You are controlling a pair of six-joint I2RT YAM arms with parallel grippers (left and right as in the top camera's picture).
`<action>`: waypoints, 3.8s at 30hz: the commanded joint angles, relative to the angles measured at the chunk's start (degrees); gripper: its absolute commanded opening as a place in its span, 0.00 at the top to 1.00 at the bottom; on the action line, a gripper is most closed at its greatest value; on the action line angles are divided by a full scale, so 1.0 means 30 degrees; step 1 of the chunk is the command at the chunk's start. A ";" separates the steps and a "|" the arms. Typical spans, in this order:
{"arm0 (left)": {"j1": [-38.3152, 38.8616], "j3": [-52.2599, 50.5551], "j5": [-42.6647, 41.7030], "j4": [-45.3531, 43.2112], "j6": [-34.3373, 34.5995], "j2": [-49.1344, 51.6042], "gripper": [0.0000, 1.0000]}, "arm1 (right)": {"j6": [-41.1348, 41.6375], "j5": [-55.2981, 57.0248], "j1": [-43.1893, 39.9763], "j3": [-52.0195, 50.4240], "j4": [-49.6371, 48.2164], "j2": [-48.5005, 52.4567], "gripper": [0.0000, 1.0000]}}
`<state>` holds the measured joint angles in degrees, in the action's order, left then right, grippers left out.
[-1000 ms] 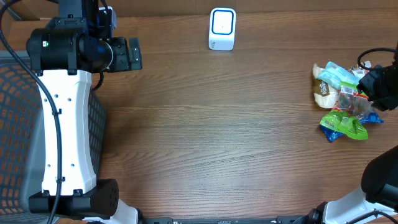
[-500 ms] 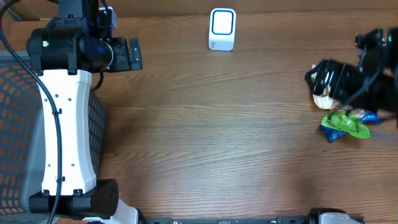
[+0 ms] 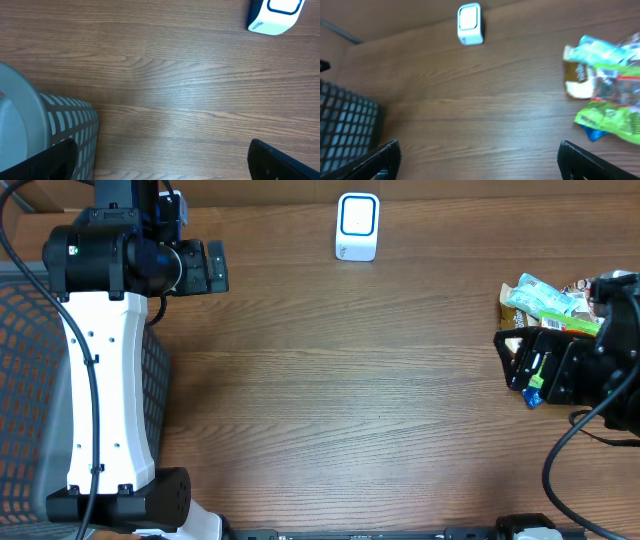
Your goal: Scan the item barcode
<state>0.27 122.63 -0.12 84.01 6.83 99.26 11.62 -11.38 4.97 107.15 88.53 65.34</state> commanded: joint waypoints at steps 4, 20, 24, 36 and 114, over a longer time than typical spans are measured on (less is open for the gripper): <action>-0.0087 0.0299 0.0189 -0.0080 -0.0357 -0.0087 0.00 | 0.0612 0.2754 0.0109 -0.0962 -0.0765 -0.1005 0.00; -0.0087 0.0299 0.0189 -0.0080 -0.0357 -0.0087 0.00 | 0.0554 0.2696 -0.2062 -2.2542 -2.0444 -1.3180 0.00; -0.0087 0.0299 0.0189 -0.0080 -0.0357 -0.0087 0.00 | 0.0554 0.2696 -0.2062 -2.7780 -2.4625 -1.6560 0.00; -0.0087 0.0299 0.0189 -0.0080 -0.0357 -0.0087 0.00 | 0.0619 0.2069 -0.2018 -3.5539 -2.8166 -2.1726 0.00; -0.2521 -3.9532 -0.1399 -2.7430 -0.5034 -3.2647 0.01 | 0.0634 0.1974 -0.2025 -3.5569 -2.8123 -2.1726 0.00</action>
<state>-5.63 7.14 0.49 2.07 -3.88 6.00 13.50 -5.56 -1.04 1.04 4.51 0.84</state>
